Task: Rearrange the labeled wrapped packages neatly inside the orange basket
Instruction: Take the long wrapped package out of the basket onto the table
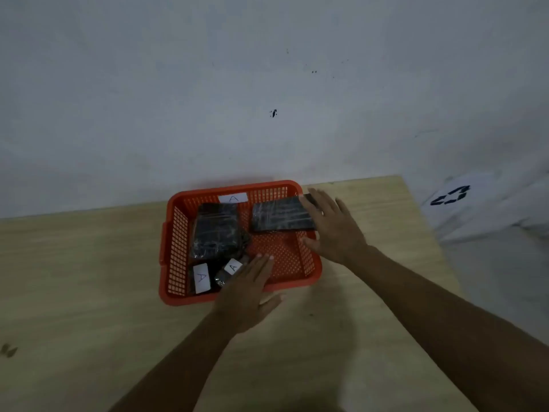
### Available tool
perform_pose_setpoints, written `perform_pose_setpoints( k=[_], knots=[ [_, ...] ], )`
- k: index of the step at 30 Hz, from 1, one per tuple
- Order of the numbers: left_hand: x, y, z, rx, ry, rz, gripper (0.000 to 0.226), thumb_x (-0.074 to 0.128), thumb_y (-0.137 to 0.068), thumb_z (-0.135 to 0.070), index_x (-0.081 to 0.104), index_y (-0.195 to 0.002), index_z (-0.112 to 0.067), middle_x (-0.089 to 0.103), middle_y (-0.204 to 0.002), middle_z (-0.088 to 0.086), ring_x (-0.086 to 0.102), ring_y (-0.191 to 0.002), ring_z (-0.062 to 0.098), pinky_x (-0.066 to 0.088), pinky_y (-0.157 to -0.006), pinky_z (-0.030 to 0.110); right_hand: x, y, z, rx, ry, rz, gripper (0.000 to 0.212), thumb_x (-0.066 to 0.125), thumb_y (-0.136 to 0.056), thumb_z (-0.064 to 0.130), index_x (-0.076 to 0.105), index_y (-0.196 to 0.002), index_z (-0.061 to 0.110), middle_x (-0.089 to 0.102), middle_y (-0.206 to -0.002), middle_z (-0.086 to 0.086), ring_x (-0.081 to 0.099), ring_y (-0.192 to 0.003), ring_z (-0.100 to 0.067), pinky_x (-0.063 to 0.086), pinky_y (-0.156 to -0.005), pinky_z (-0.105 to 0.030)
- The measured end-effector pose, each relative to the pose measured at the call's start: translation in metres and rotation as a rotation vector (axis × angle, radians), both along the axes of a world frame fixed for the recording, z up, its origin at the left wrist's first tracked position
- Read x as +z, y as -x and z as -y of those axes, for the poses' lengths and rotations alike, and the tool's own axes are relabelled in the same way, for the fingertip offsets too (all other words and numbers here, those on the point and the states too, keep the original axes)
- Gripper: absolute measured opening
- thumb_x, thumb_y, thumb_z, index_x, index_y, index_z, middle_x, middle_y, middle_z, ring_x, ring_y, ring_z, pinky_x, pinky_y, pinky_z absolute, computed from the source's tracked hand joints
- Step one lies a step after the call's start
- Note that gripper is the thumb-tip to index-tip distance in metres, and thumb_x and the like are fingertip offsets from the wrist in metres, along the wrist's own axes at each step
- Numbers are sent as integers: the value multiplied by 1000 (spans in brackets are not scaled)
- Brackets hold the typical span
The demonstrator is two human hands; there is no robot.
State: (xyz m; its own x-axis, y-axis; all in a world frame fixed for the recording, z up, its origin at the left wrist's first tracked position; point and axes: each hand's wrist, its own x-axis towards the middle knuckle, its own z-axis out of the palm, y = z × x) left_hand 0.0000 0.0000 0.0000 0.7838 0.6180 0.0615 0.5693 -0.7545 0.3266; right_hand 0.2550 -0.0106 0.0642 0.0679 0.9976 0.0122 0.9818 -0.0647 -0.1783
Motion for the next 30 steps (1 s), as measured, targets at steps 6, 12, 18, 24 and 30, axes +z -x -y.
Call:
perform_pose_setpoints(
  k=[6, 12, 18, 24, 30],
  knots=[
    [-4, -4, -7, 49, 23, -181, 44, 42, -90, -56, 61, -107, -20, 71, -93, 5, 66, -80, 24, 47, -64, 32, -9, -6, -22, 77, -25, -5, 83, 79, -76, 30, 42, -149, 14, 29, -159, -19, 27, -145, -39, 28, -115, -55],
    [-7, -4, -9, 51, -2, -241, 37, 47, -92, -50, 62, -94, -16, 70, -82, 8, 65, -73, 28, 46, -61, 34, -11, -1, -4, 57, -220, -51, 69, 80, -71, 40, 60, -130, 11, 52, -141, -19, 51, -124, -38, 46, -97, -53],
    [-8, -6, -10, 81, 19, -254, 37, 48, -91, -51, 62, -97, -17, 70, -86, 8, 66, -76, 29, 52, -66, 37, -5, 1, 40, -228, -423, -461, 51, 72, -77, 59, 67, -103, 16, 72, -93, 2, 67, -84, -12, 54, -73, -26],
    [-4, -7, -9, 70, 32, -228, 41, 48, -92, -51, 64, -95, -13, 69, -84, 9, 66, -75, 28, 53, -68, 38, -15, -3, 87, -919, -706, -1051, 34, 74, -84, 43, 61, -109, 23, 67, -101, 11, 67, -85, 5, 53, -59, -11],
    [0, -8, -7, 57, 0, -189, 34, 55, -91, -44, 67, -90, -12, 69, -78, 12, 66, -70, 32, 51, -62, 39, -52, 4, 129, -1370, -672, -1126, 39, 70, -86, 50, 60, -108, 20, 64, -103, 3, 64, -85, -6, 53, -62, -20]
  ],
)
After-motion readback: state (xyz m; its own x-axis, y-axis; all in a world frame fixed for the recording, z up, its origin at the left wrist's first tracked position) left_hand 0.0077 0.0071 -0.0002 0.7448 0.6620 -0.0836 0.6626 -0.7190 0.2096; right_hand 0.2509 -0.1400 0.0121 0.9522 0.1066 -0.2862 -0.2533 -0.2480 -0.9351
